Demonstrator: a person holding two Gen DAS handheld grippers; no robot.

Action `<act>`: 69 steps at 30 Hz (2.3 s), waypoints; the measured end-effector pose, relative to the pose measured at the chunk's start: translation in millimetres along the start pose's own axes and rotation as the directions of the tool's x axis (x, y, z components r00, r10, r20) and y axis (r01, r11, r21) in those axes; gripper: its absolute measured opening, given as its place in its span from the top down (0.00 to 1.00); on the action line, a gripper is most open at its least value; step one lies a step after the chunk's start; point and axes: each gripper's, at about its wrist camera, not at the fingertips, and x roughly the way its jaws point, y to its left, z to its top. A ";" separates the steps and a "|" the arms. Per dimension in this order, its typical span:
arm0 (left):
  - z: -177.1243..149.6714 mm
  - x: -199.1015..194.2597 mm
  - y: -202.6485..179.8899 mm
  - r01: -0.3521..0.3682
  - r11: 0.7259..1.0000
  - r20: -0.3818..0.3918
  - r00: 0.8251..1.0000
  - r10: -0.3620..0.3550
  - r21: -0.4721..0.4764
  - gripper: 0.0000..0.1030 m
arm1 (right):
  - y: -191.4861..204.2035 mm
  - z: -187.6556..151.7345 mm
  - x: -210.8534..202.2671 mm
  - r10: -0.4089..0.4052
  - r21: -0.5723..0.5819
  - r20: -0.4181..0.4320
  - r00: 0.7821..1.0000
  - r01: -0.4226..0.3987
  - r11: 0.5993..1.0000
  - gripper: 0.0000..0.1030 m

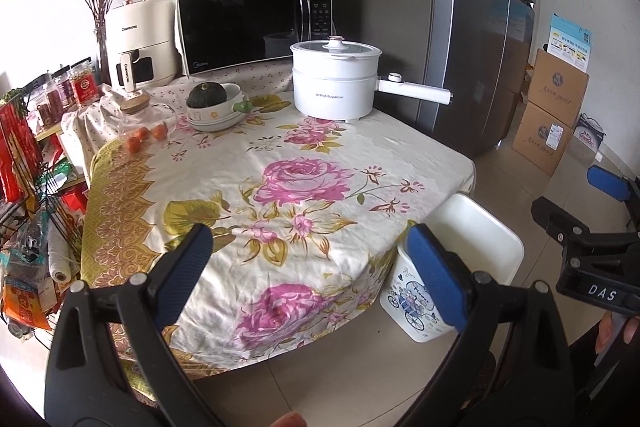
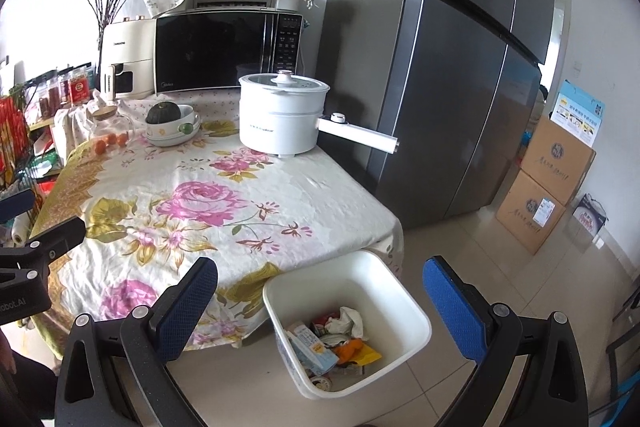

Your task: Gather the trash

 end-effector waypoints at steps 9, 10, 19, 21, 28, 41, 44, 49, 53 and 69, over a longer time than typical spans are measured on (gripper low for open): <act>-0.2 -2.4 -0.8 -0.003 1.000 0.003 1.000 0.003 0.001 0.05 | -3.2 -1.5 -3.8 0.004 0.017 0.010 1.000 -0.004 1.000 0.00; -0.2 -2.1 -0.9 -0.002 1.000 0.000 1.000 0.002 0.002 0.05 | -3.2 -1.5 -4.0 0.005 0.017 0.010 1.000 -0.005 1.000 0.00; 0.6 -0.3 -2.2 0.011 1.000 -0.007 1.000 -0.011 0.006 0.05 | -3.0 -1.7 -4.9 0.003 0.016 0.010 1.000 -0.003 1.000 0.00; 0.3 0.5 -2.1 0.012 1.000 -0.010 1.000 -0.012 0.006 0.05 | -2.9 -1.6 -5.1 0.004 0.016 0.010 1.000 -0.004 1.000 0.00; -0.2 0.0 -2.2 0.018 1.000 -0.013 1.000 -0.018 0.003 0.05 | -2.9 -1.8 -4.7 0.005 0.018 0.007 1.000 -0.005 1.000 0.00; -0.7 1.0 -2.9 0.024 1.000 -0.020 1.000 -0.024 0.001 0.04 | -3.2 -1.8 -4.0 0.005 0.018 0.007 1.000 -0.006 1.000 0.00; -0.7 1.0 -2.9 0.024 1.000 -0.019 1.000 -0.024 0.002 0.04 | -3.4 -1.6 -3.9 0.005 0.018 0.008 1.000 -0.005 1.000 0.00; -0.9 0.7 -3.7 0.024 1.000 -0.023 0.999 -0.024 0.005 0.04 | -2.8 -1.6 -3.1 0.005 0.019 0.005 1.000 -0.005 1.000 0.00; 0.3 0.6 -7.4 0.021 1.000 -0.018 1.000 -0.021 0.020 0.04 | -3.4 -1.7 -2.9 0.007 0.020 0.004 1.000 -0.007 1.000 0.00; 4.7 -15.2 -11.4 0.081 0.996 0.027 0.996 -0.082 0.030 0.04 | 3.4 -5.4 -3.0 -0.020 0.042 -0.017 1.000 0.021 0.999 0.00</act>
